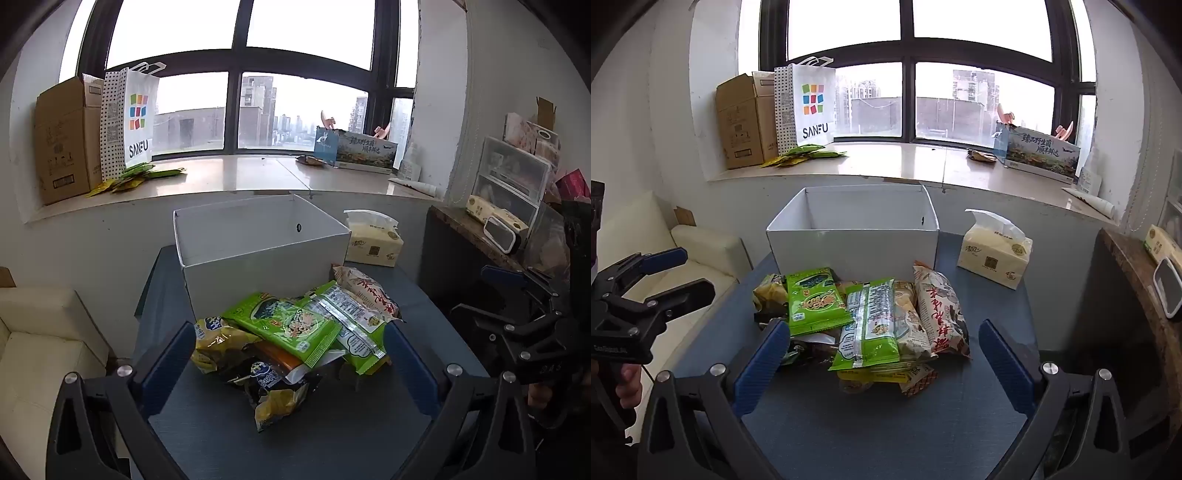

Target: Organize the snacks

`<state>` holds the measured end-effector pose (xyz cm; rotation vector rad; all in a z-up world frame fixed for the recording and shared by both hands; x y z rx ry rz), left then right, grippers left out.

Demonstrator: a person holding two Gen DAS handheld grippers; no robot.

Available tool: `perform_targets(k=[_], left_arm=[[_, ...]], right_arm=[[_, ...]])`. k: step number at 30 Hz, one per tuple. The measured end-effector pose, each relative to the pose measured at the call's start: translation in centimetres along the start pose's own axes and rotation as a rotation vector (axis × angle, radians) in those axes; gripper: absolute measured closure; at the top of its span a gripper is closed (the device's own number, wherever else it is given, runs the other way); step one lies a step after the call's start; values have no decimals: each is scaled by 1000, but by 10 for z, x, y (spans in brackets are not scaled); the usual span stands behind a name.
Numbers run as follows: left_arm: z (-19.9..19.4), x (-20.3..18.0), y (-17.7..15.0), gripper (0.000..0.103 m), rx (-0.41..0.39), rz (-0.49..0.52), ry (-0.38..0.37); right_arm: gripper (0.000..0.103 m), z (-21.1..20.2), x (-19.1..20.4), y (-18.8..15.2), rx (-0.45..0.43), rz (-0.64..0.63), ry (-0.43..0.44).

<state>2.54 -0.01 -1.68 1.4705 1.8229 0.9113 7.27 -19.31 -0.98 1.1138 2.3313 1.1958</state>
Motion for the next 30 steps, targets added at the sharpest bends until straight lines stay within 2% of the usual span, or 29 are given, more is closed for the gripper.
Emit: perform_targets(k=[9, 30], left_arm=[[3, 4, -3, 0, -7, -7, 2], [-1, 2, 2, 0, 9, 3, 12]], right_arm=[[0, 1, 3, -1, 15, -19, -18], [0, 1, 3, -2, 18, -10, 6]])
Point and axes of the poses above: each gripper's, at about its wrist camera, not at the fingertips, and z roughly the way its jaws point, x to its left, y to its top, the point moved 3 cm from there along z, roughly the way its jaws point, and after that the axes turned 7 degrees about y, right-handed, at the moved point
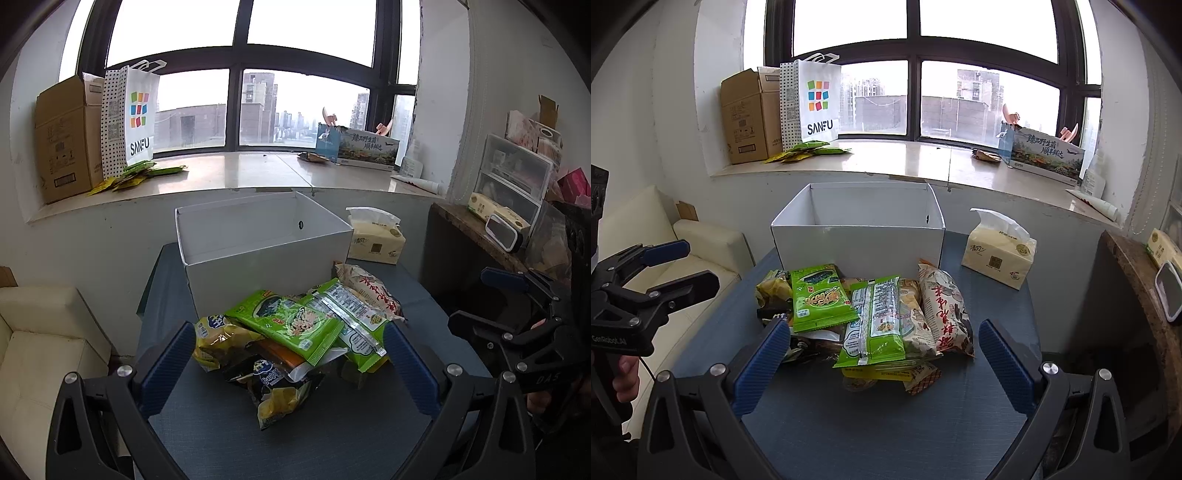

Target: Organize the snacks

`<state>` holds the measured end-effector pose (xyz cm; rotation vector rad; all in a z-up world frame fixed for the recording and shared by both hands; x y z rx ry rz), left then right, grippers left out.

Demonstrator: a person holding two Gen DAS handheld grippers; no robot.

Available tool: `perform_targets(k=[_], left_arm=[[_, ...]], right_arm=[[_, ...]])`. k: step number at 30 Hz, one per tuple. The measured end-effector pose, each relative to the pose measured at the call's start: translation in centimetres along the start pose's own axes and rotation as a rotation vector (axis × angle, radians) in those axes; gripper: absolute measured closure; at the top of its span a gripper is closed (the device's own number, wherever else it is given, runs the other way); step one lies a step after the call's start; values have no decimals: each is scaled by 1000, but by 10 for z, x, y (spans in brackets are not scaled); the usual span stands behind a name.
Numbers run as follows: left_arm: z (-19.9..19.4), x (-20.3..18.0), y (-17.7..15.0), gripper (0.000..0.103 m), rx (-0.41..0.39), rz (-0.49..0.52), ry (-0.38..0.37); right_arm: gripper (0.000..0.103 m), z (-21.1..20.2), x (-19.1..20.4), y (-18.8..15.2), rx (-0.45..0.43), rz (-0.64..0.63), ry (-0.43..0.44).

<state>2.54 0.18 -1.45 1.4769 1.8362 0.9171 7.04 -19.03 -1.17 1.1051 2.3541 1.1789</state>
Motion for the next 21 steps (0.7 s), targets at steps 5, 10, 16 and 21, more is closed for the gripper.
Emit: perform_targets(k=[5, 10, 16, 21], left_arm=[[-1, -1, 1, 0, -2, 4, 2], [-2, -1, 0, 0, -5, 7, 3], [-3, -2, 1, 0, -3, 9, -4], [-5, -4, 2, 0, -7, 17, -4]], right_arm=[[0, 0, 0, 0, 1, 2, 0], [0, 0, 0, 0, 1, 4, 1], [0, -2, 1, -1, -4, 4, 3], [0, -2, 0, -2, -7, 5, 6]])
Point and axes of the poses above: each gripper's, at about its wrist camera, not at the fingertips, and z roughly the way its jaws point, x to its left, y to its top, the point moved 3 cm from there along z, roughly the way its jaws point, and after that the axes turned 7 degrees about y, right-handed, at the moved point
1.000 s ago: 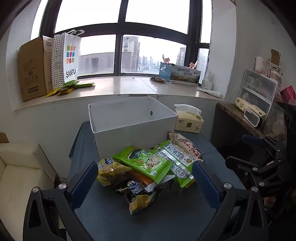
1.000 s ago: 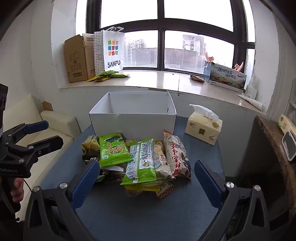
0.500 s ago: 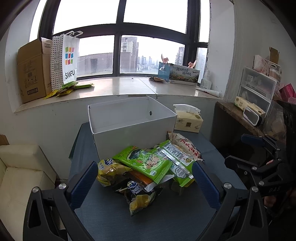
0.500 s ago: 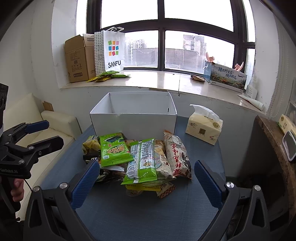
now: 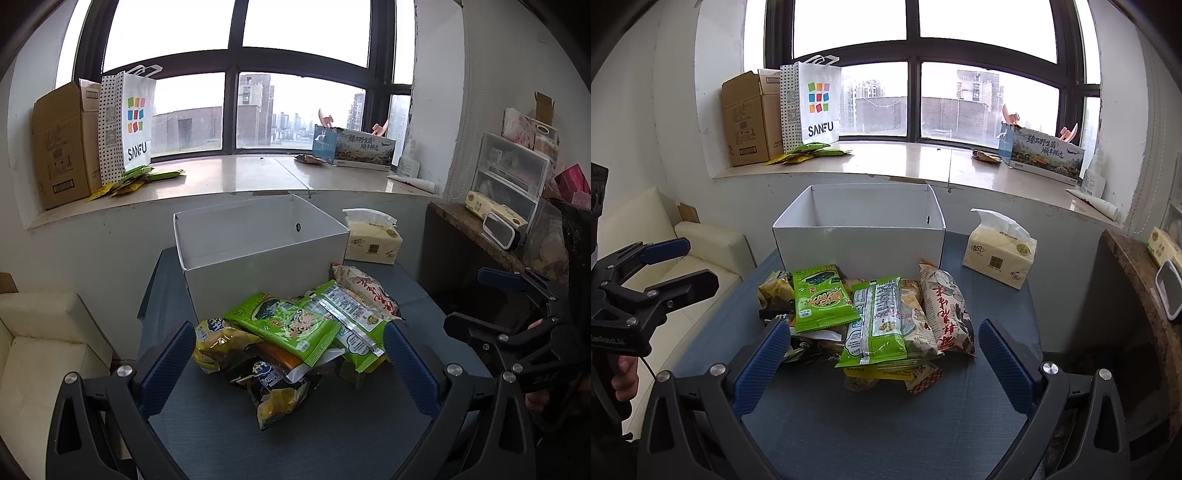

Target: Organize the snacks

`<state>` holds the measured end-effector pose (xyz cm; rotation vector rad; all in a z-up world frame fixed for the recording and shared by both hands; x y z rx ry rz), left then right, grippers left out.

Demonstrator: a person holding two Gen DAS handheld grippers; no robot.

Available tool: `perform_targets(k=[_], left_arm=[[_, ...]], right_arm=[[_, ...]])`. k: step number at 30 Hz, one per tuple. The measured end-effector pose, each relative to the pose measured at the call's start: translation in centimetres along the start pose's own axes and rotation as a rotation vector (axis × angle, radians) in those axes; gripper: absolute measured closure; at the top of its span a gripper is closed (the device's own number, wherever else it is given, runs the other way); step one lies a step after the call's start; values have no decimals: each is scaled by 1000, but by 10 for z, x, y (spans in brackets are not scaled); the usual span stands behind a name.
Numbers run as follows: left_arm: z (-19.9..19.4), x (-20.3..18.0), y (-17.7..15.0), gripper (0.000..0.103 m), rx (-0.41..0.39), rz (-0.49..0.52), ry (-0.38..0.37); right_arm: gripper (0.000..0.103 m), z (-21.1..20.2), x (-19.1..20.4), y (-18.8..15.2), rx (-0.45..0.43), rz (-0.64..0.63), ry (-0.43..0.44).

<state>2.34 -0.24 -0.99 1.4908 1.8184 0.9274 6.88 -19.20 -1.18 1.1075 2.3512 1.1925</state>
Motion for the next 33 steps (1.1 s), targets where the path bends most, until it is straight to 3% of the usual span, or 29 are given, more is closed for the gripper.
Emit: perform_targets(k=[33], left_arm=[[-4, 3, 0, 0, -8, 12, -7]], right_arm=[[0, -1, 2, -1, -4, 0, 11]])
Point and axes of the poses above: each gripper's, at about its wrist camera, not at the fingertips, and z roughly the way its jaws point, x to its left, y to its top, the point moved 3 cm from there along z, roughly the way its jaws point, and after that the axes turned 7 degrees about y, right-handed, at the moved point
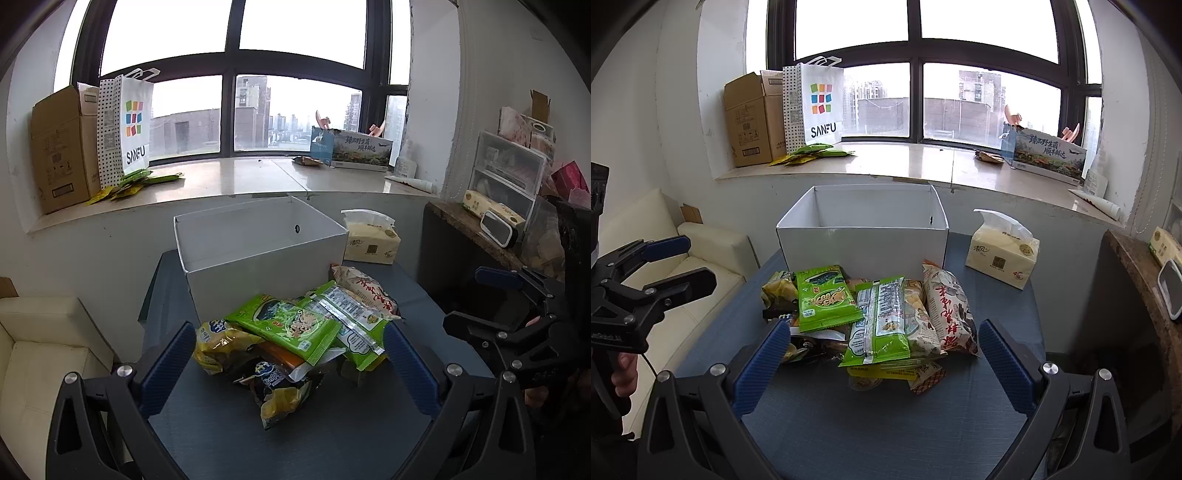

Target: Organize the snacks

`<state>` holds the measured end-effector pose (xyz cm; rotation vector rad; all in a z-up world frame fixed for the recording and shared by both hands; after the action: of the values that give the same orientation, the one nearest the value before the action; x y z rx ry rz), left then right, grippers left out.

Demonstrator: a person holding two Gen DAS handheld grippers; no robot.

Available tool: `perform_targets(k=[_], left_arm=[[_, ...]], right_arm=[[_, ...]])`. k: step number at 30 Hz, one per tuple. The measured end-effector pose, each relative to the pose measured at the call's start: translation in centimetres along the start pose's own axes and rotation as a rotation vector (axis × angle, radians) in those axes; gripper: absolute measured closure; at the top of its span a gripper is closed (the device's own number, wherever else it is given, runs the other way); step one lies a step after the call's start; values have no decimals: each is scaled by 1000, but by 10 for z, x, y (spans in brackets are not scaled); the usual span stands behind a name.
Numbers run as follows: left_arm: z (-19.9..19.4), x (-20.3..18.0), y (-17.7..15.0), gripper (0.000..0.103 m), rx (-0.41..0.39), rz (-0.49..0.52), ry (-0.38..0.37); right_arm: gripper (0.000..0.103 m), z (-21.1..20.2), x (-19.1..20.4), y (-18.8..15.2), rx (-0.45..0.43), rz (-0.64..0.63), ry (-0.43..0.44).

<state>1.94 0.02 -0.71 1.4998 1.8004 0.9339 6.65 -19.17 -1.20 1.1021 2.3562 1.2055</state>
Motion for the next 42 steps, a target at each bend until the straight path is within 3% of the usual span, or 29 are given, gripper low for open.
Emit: perform_targets(k=[11, 15, 22, 31, 36, 38, 42], left_arm=[[-9, -5, 2, 0, -23, 32, -50], [-16, 1, -2, 0, -40, 16, -71], [-12, 20, -10, 0, -11, -33, -56], [-4, 36, -23, 0, 24, -58, -67], [-1, 44, -27, 0, 27, -76, -56], [1, 45, -28, 0, 36, -76, -51], [4, 45, -29, 0, 44, -70, -38]], right_arm=[[0, 4, 0, -2, 7, 2, 12], [0, 17, 1, 0, 29, 6, 83], [0, 83, 25, 16, 128, -68, 239], [0, 197, 42, 21, 341, -120, 305], [11, 226, 46, 15, 425, -139, 298], [31, 232, 48, 8, 455, -139, 325], [31, 229, 48, 5, 454, -126, 338]])
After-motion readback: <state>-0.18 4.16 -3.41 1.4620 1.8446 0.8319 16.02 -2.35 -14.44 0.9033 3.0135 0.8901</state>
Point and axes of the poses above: each gripper's, at about its wrist camera, not at the fingertips, and z roughly the way its jaws point, x to its left, y to its top, the point moved 3 cm from there along z, roughly the way its jaws point, and after that the axes turned 7 degrees about y, right-handed, at the moved point
